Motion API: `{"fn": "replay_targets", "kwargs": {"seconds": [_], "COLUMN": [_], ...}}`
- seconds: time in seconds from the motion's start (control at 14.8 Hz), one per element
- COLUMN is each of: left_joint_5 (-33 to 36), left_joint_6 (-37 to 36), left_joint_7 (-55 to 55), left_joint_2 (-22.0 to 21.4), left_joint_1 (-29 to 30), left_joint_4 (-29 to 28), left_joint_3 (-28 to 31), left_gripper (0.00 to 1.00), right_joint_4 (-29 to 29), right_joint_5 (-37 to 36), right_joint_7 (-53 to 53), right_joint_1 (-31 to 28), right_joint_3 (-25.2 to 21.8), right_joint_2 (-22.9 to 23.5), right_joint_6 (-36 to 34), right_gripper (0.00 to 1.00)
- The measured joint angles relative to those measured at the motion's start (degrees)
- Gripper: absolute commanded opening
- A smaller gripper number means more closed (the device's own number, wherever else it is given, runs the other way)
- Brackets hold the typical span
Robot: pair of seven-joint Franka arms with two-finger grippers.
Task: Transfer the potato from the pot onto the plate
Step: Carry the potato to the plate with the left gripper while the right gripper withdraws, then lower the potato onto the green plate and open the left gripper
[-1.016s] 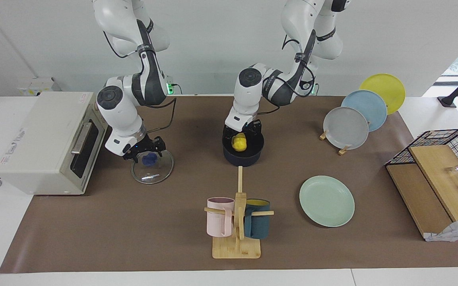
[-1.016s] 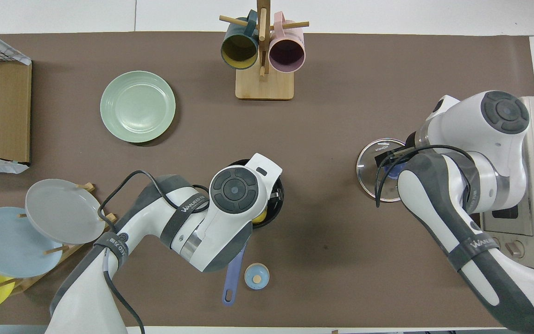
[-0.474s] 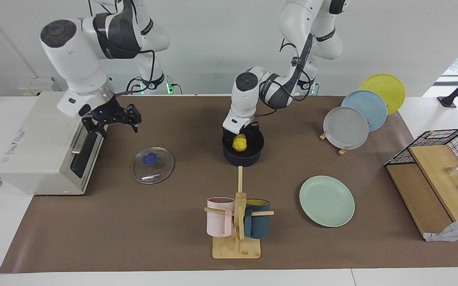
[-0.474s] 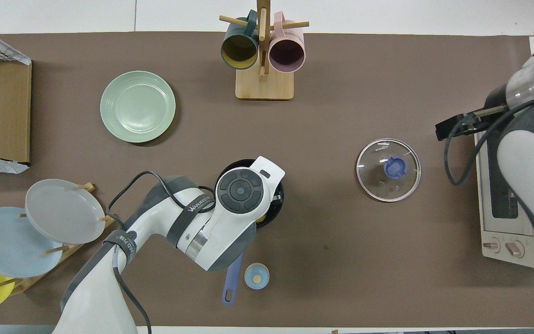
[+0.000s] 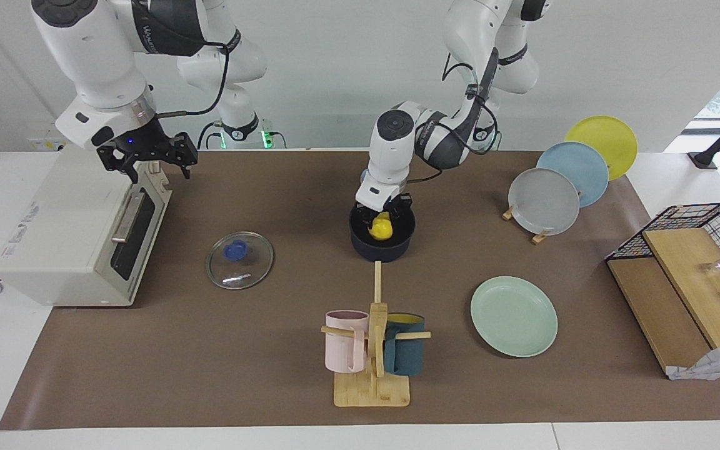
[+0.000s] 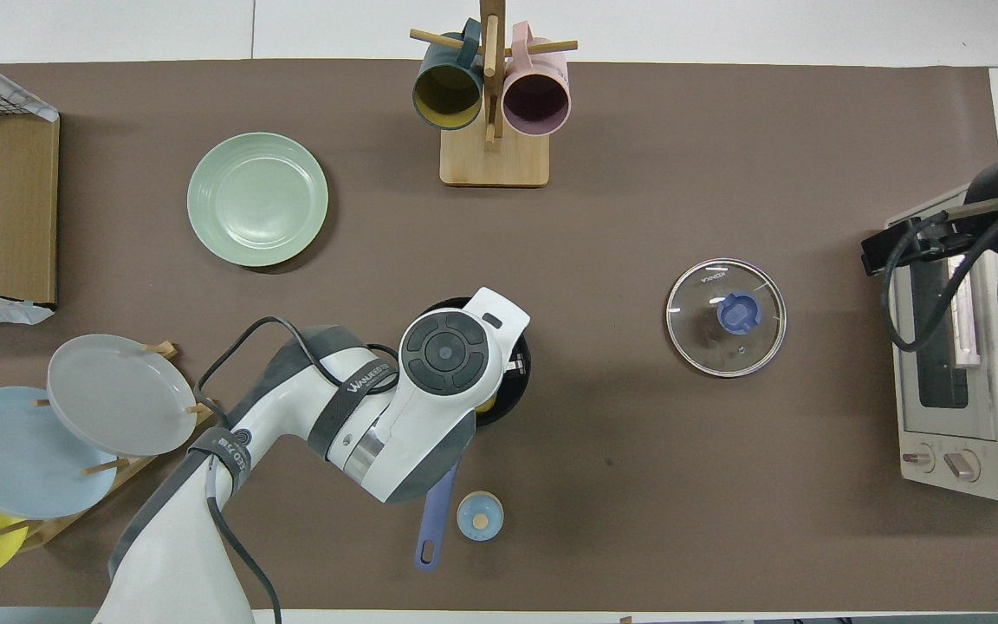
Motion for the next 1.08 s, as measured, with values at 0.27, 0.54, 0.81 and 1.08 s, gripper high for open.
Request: {"fn": "replay_targets", "kwargs": {"seconds": [0.27,0.54,0.81,1.08], "left_joint_5": [-0.3,-1.0,-1.1,-1.1], "left_joint_6": [-17.5,-22.6,-13.1,2.5], "left_joint_7": [6.2,22.9,36.0,40.5], "left_joint_2": [-1.5,2.5,10.0,15.3], "left_joint_1": [9.1,21.1,28.7,29.5], "left_joint_4": [15.7,25.3,26.2,18.6], "left_joint_3": [0.2,0.5,0.5,0.5], "left_gripper": [0.00,0.00,0.00,0.00], "right_joint_4": [-3.5,-4.9,-5.1,-5.0], "right_joint_5": [-0.1,-0.1,-0.1,0.3], "right_joint_7": [2.2,2.6,2.6,2.6], "right_joint_1": [0.8,-1.0,-1.2,-1.5], "right_joint_3": [0.2,0.0,0.0,-0.4], "right_joint_2": [-2.5,-3.3,-3.3,-3.3], "right_joint_6": [1.2,2.2,2.7,3.2], "right_gripper": [1.00,1.00,1.00,1.00]}}
